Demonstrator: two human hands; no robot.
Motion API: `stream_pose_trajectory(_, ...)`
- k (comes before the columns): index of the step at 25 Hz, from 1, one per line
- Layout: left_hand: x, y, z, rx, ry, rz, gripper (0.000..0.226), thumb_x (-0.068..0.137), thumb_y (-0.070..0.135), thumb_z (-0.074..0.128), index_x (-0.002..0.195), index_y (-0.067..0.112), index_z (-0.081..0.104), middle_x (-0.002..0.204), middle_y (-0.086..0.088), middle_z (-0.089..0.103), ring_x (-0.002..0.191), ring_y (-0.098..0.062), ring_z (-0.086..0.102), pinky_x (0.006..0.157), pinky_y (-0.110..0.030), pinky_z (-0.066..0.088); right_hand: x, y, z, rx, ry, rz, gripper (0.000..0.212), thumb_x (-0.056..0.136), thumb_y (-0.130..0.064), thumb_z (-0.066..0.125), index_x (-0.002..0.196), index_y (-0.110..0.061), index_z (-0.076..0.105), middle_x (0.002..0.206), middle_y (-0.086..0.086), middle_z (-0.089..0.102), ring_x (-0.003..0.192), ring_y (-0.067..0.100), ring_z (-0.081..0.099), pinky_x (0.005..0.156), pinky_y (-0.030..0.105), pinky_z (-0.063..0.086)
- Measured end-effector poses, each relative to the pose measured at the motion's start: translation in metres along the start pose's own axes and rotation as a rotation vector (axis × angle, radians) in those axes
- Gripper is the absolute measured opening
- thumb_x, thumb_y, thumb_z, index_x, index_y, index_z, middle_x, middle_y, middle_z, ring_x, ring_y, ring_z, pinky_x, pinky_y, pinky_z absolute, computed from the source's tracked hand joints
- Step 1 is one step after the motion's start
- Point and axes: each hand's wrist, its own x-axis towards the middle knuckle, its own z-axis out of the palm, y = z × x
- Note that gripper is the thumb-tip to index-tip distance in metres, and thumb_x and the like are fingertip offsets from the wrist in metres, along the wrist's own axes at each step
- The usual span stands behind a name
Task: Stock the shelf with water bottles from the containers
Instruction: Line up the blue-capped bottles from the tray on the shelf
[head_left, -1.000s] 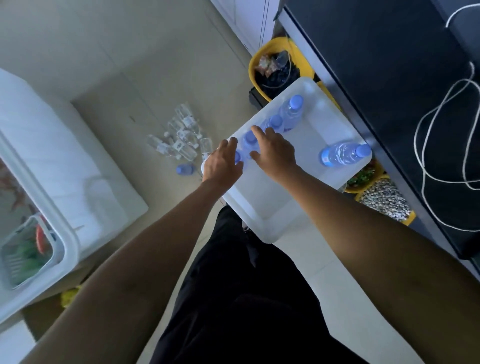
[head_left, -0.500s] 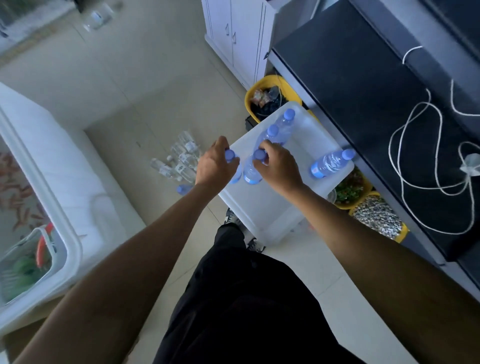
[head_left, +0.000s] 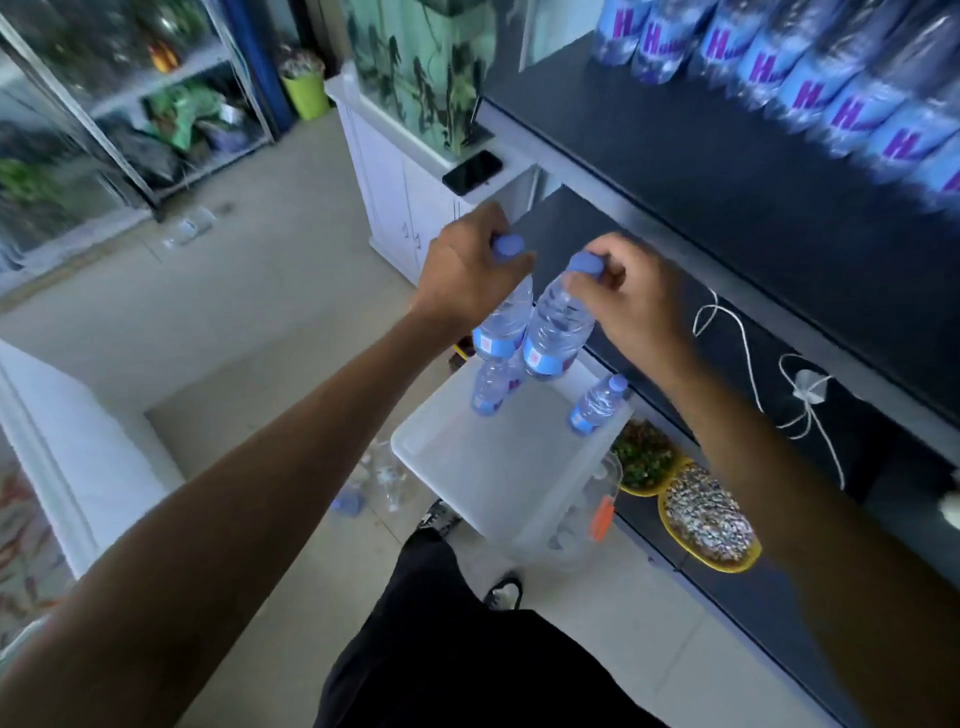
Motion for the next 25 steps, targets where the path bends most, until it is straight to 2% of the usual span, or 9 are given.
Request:
stream_pose_trajectory(3,0.048,0.039,-0.007,-0.081,0.015,0.135,0.027,0.075,0.028,0.073,0.085,0.008,0.058,0.067,0.004,0.052,0.063,-0.017,0.044,0.056,-0.026,0.035,0.038,-0.018,-0.045,-0.005,0.11,-0.018,0.02,0.082,-0.03,0.07,0.088,-0.011,0.067,0.066,0.008,0.062,0.064,0.028,0.056,0.063,0.037,0.047)
stream_pose_trajectory(9,0.145,0.093,0.003,-0.209,-0.106,0.3,0.018,0.076,0.024,0.068,0.085,0.01,0.059,0.068,0.007,0.053,0.063,-0.012,0.044,0.058,-0.023,0.038,0.107,-0.027,-0.105,-0.072,0.345,0.034,0.031,0.083,-0.033,0.071,0.083,-0.002,0.064,0.068,0.019,0.059,0.059,0.012,0.045,0.056,0.029,0.036)
stream_pose_trajectory(11,0.172,0.103,0.013,-0.176,-0.136,0.345,0.016,0.077,0.024,0.064,0.085,0.011,0.059,0.07,0.006,0.055,0.067,-0.014,0.046,0.06,-0.025,0.039,0.127,-0.021,-0.112,-0.102,0.399,0.061,0.034,0.082,-0.033,0.071,0.08,0.0,0.061,0.064,0.014,0.056,0.057,0.008,0.042,0.055,0.03,0.034)
stream_pose_trajectory(13,0.198,0.11,0.025,-0.103,-0.177,0.389,0.012,0.081,0.022,0.063,0.087,0.013,0.057,0.073,0.008,0.054,0.071,-0.014,0.048,0.058,-0.02,0.038,0.146,-0.012,-0.116,-0.147,0.434,0.089,0.034,0.081,-0.035,0.07,0.077,-0.002,0.059,0.063,0.002,0.053,0.055,0.004,0.039,0.055,0.028,0.033)
stream_pose_trajectory(17,0.244,0.123,0.046,0.07,-0.223,0.523,0.021,0.093,0.019,0.056,0.107,0.004,0.059,0.111,-0.011,0.059,0.094,-0.03,0.06,0.076,-0.03,0.041,0.181,0.009,-0.113,-0.203,0.553,0.165,0.032,0.082,-0.037,0.067,0.078,-0.009,0.053,0.067,0.002,0.053,0.055,0.008,0.041,0.053,0.026,0.032)
stream_pose_trajectory(20,0.265,0.123,0.062,0.133,-0.271,0.642,0.027,0.094,0.018,0.052,0.111,-0.002,0.057,0.119,-0.02,0.052,0.094,-0.04,0.062,0.077,-0.04,0.049,0.202,0.015,-0.105,-0.302,0.613,0.195,0.026,0.088,-0.035,0.064,0.084,-0.013,0.049,0.064,-0.009,0.046,0.053,-0.004,0.039,0.049,0.014,0.03)
stream_pose_trajectory(21,0.269,0.121,0.068,0.117,-0.265,0.677,0.028,0.093,0.019,0.052,0.111,-0.002,0.057,0.118,-0.021,0.051,0.091,-0.04,0.061,0.075,-0.043,0.05,0.206,0.016,-0.103,-0.325,0.623,0.205,0.026,0.09,-0.035,0.063,0.086,-0.013,0.049,0.064,-0.01,0.046,0.054,-0.004,0.041,0.05,0.015,0.033)
stream_pose_trajectory(23,0.268,0.111,0.08,0.007,-0.208,0.708,0.033,0.088,0.021,0.055,0.114,0.002,0.057,0.117,-0.018,0.05,0.091,-0.034,0.06,0.074,-0.042,0.052,0.209,0.02,-0.095,-0.318,0.626,0.212,0.03,0.09,-0.039,0.06,0.093,-0.01,0.052,0.075,-0.002,0.059,0.065,0.009,0.057,0.059,0.029,0.048)
stream_pose_trajectory(25,0.258,0.089,0.09,-0.142,-0.205,0.61,0.05,0.083,0.025,0.066,0.129,0.01,0.053,0.124,-0.01,0.049,0.102,-0.023,0.058,0.078,-0.03,0.052,0.198,0.028,-0.082,-0.262,0.602,0.251,0.045,0.085,-0.045,0.065,0.112,-0.01,0.054,0.104,0.003,0.067,0.092,0.02,0.066,0.078,0.038,0.056)
